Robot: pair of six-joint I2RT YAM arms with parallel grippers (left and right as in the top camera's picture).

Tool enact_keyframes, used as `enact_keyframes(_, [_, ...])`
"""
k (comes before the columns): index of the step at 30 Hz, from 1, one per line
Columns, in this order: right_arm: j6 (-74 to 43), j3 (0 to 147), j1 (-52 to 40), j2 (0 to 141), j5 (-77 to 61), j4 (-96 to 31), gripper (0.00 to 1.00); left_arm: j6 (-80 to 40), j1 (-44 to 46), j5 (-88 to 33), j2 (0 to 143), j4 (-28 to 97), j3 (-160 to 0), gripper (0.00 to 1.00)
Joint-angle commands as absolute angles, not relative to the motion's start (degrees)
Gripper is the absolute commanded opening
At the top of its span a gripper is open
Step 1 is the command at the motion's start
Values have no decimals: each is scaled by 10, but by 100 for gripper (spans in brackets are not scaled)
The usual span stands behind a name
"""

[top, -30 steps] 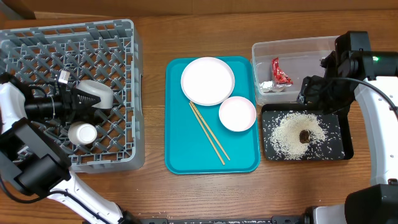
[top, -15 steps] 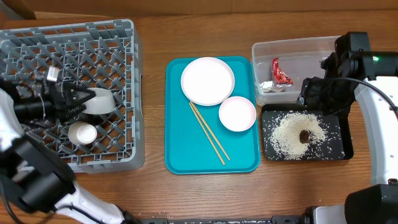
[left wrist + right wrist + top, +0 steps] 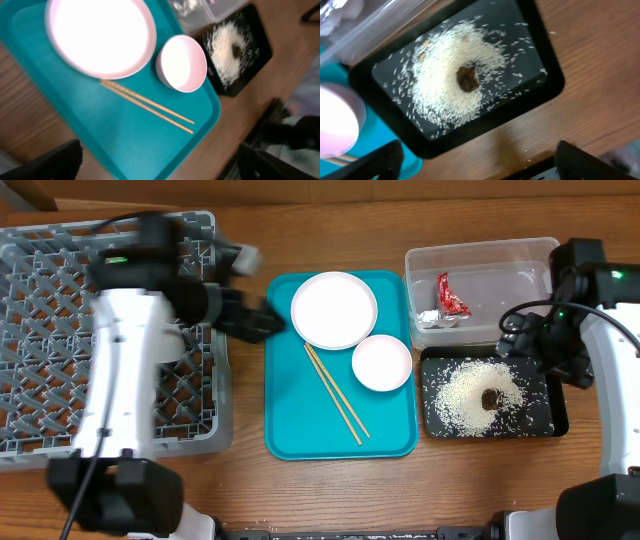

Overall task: Sort waste into correct bins and load items into the dishwasher
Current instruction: 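Reach the left gripper to the pink bowl and grasp its rim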

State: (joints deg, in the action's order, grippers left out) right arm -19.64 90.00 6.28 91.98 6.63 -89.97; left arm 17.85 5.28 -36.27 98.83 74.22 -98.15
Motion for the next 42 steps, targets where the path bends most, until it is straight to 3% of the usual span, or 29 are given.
enact_keyframes(1, [-226, 908, 72, 908, 89, -897, 100, 97, 153, -243, 1013, 710, -987, 100])
enact_keyframes(9, [-225, 908, 75, 908, 83, -892, 100, 68, 340, -180, 1122, 642, -987, 100])
enact_keyframes(19, [-225, 908, 75, 908, 79, -891, 100, 68, 425, -79, 1244, 630, -987, 97])
enact_keyframes(20, [-225, 908, 75, 908, 79, -891, 100, 68, 425, -79, 1246, 631, -987, 94])
enact_keyframes(22, [-225, 908, 75, 908, 79, -891, 100, 68, 425, -79, 1246, 632, -988, 76])
enact_keyframes(25, [-225, 908, 75, 908, 79, -891, 100, 68, 421, -79, 1243, 639, -992, 33])
enact_keyframes(28, [-225, 908, 75, 908, 79, -891, 100, 63, 415, -79, 1235, 648, -1000, 17])
enact_keyframes(32, [-225, 908, 75, 908, 79, -892, 100, 52, 405, -79, 1218, 660, -1018, 4])
enact_keyframes(42, [-225, 908, 75, 908, 79, -892, 100, 5, 355, -79, 1092, 660, -1068, 4])
